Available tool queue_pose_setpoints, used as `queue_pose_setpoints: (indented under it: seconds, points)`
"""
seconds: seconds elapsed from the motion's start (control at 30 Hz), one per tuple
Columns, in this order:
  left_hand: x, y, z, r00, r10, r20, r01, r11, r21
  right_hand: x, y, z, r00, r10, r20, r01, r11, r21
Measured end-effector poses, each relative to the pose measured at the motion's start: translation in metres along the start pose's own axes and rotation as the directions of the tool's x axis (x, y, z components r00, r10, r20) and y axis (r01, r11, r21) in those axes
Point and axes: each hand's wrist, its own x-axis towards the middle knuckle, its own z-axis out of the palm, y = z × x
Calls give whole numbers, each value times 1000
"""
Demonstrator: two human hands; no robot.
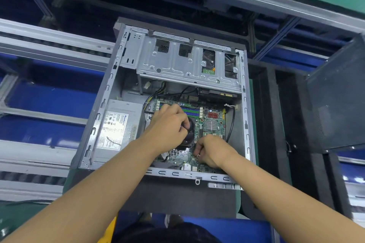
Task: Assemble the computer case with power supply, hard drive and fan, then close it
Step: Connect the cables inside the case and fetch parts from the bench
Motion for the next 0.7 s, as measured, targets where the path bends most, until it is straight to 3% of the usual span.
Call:
queue_pose_setpoints:
  seconds: [0.17,0.37,0.63,0.7]
  points:
    - [0,0,0,1000,0,1,0,1000,6,-9,-3,-5,1000,-14,-23,14,1000,21]
    - [0,0,0,1000,-2,10,2,1000,8,-12,-9,-7,997,78,-29,-72,982,172]
    - [0,0,-1,1000,-5,14,5,1000,5,-7,-10,-5,978,171,117,-200,927,316]
    - [0,0,-1,1000,-6,12,6,1000,0,-3,-4,-4,982,157,105,-181,941,286]
